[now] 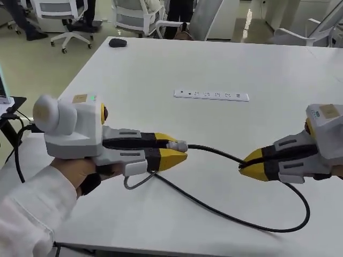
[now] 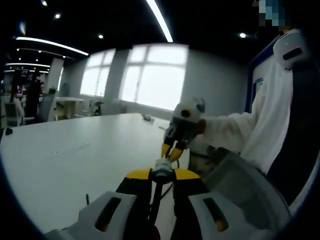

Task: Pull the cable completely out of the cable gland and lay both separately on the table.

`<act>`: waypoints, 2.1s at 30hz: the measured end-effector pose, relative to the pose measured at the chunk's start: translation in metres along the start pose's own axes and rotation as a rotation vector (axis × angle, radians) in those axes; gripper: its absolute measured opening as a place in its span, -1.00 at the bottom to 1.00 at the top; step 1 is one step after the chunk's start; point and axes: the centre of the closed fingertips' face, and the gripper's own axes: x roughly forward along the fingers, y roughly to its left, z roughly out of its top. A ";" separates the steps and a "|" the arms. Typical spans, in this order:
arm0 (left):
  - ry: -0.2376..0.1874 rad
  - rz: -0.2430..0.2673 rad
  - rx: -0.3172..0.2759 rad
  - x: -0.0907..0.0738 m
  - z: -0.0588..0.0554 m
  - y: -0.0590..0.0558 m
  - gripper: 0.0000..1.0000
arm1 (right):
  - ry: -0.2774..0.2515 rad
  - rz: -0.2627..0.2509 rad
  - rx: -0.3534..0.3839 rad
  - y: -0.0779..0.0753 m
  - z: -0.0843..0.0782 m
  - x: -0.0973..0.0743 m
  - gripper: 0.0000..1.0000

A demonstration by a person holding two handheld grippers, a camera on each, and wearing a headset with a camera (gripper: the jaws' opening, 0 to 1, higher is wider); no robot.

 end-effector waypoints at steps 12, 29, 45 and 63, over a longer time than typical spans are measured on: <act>0.000 -0.009 -0.003 0.007 0.003 -0.001 -0.68 | -0.081 0.017 -0.047 0.003 0.041 0.006 -0.70; -0.003 -0.036 -0.021 0.011 0.003 -0.009 -0.67 | -0.087 0.069 -0.147 0.010 0.064 0.036 -0.87; 0.003 -0.043 -0.021 0.010 0.001 -0.010 -0.67 | -0.089 0.085 -0.156 0.014 0.062 0.037 -0.97; 0.000 -0.030 -0.029 0.007 0.001 -0.006 -0.67 | -0.058 0.061 -0.119 0.007 0.038 0.027 -0.97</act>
